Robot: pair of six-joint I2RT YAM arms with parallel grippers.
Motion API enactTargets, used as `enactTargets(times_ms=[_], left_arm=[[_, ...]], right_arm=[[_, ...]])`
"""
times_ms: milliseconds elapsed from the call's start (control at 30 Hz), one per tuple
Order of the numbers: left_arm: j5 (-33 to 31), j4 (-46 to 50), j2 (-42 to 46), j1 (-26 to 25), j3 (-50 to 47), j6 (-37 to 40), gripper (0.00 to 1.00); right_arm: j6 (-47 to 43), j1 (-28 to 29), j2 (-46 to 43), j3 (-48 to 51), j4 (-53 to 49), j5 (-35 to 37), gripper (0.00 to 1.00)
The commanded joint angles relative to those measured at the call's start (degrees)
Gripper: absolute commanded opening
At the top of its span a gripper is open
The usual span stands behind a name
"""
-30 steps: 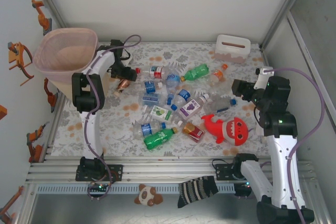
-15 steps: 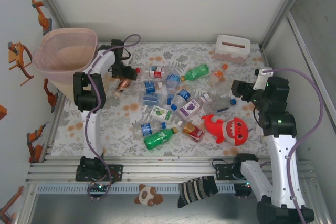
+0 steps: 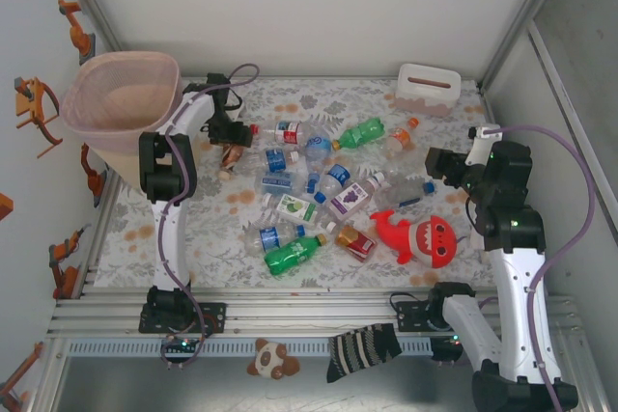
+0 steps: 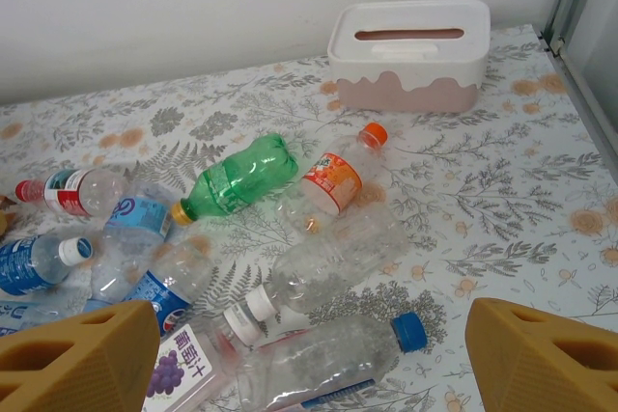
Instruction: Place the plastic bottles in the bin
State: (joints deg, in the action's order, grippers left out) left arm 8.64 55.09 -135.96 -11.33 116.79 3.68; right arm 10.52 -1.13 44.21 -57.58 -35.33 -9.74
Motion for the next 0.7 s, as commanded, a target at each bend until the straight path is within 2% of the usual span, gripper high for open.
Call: enactTargets(times_ms=[0,433,667], left_arm=[[0.6,1.3,0.0,-0.4,1.2,-0.5,0.61],[-1.3,3.1,6.2,-0.6,0.2,-0.9,0.55],[-1.2,4.1,13.2,-0.7,0.3,-2.2,0.55]], right_arm=[[0.2,0.6,-0.8,0.4,0.8,0.2,0.82],[0.5,0.6,-1.5,0.7,0.8,0.2,0.82],[0.6,0.6,-1.6,0.8,1.0,0.1,0.82]])
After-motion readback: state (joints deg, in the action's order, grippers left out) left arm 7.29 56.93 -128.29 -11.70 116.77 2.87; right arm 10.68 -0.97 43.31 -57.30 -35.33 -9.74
